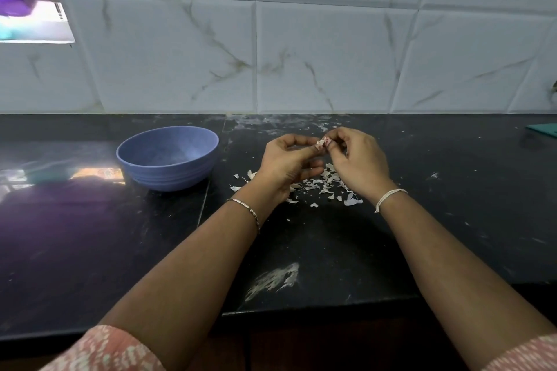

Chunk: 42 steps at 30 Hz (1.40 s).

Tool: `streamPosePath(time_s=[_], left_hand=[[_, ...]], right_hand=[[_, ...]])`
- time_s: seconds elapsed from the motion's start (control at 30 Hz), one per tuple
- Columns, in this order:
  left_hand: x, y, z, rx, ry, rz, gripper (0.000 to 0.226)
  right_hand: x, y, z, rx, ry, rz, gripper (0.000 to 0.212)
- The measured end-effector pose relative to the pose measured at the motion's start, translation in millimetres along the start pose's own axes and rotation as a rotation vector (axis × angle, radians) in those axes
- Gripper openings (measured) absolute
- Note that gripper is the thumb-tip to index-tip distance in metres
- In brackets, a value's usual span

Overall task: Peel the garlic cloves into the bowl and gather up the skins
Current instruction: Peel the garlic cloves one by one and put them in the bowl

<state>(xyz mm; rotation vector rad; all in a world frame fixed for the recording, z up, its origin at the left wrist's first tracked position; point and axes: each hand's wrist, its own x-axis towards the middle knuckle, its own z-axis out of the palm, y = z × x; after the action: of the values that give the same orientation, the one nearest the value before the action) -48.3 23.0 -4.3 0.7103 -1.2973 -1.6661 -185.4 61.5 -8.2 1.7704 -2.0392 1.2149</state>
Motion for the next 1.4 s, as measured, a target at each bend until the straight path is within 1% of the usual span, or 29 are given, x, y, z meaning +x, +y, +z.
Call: streamPosePath(time_s=[0.07, 0.13, 0.23, 0.3, 0.4, 0.5, 0.53, 0.57, 0.67, 0.7, 0.77, 0.87, 0.9, 0.97, 1.07, 1.1, 1.17, 1.23, 1.3, 1.33, 1.4], left_hand=[[1, 0, -1, -0.021, 0.0, -0.017, 0.011], [1, 1, -2, -0.039, -0.007, -0.037, 0.011], [1, 2, -4, -0.059, -0.024, -0.06, 0.011], [2, 3, -5, -0.071, -0.032, -0.072, 0.011], [3, 3, -5, -0.082, -0.037, -0.089, 0.009], [4, 3, -5, -0.081, -0.037, -0.101, 0.007], [4, 3, -5, -0.076, -0.033, -0.1, 0.007], [4, 2, -5, -0.066, -0.023, -0.096, 0.007], [4, -1, -4, -0.029, 0.027, -0.078, 0.004], [5, -1, -4, -0.018, 0.042, -0.072, 0.003], [6, -1, -5, 0.002, 0.057, -0.065, 0.003], [7, 1, -7, 0.019, 0.046, -0.077, 0.008], [7, 2, -8, 0.019, 0.038, -0.086, 0.007], [7, 4, -9, -0.002, 0.016, -0.108, 0.003], [7, 6, -11, -0.037, -0.026, -0.119, 0.006], [7, 7, -11, -0.043, -0.042, -0.117, 0.007], [7, 7, -12, -0.056, -0.071, -0.111, 0.008], [7, 7, -13, -0.075, -0.094, -0.104, 0.009], [7, 8, -14, -0.09, -0.106, -0.1, 0.008], [7, 8, -13, -0.096, -0.107, -0.099, 0.008], [6, 8, -12, -0.111, -0.101, -0.097, 0.008]], right_hand=[[1, -1, 1, 0.046, -0.006, 0.048, 0.013], [2, 0, 3, 0.151, -0.025, 0.104, 0.012], [3, 2, 6, 0.311, -0.042, 0.157, 0.019], [3, 3, 7, 0.39, -0.056, 0.191, 0.019], [2, 4, 8, 0.469, -0.076, 0.213, 0.017], [2, 4, 8, 0.498, -0.09, 0.225, 0.016], [2, 3, 7, 0.476, -0.091, 0.216, 0.015], [1, 3, 6, 0.401, -0.091, 0.185, 0.013], [-4, -2, 1, -0.066, -0.011, -0.031, 0.01], [-5, -4, -1, -0.171, 0.036, -0.116, 0.01], [-5, -6, -2, -0.283, 0.087, -0.244, 0.007], [-5, -5, -2, -0.369, 0.103, -0.324, 0.005], [-6, -5, -2, -0.352, 0.105, -0.318, 0.006], [-7, -6, -2, -0.227, 0.097, -0.209, 0.007], [-3, -4, 2, 0.133, -0.003, 0.055, 0.008], [-2, -2, 3, 0.275, -0.027, 0.112, 0.011], [-1, -2, 3, 0.501, -0.044, 0.182, 0.017], [-2, -4, 1, 0.67, -0.068, 0.239, 0.015], [-3, -4, -1, 0.706, -0.079, 0.254, 0.014], [-3, -3, -1, 0.655, -0.074, 0.238, 0.014], [1, 6, 0, 0.397, -0.075, 0.167, 0.011]])
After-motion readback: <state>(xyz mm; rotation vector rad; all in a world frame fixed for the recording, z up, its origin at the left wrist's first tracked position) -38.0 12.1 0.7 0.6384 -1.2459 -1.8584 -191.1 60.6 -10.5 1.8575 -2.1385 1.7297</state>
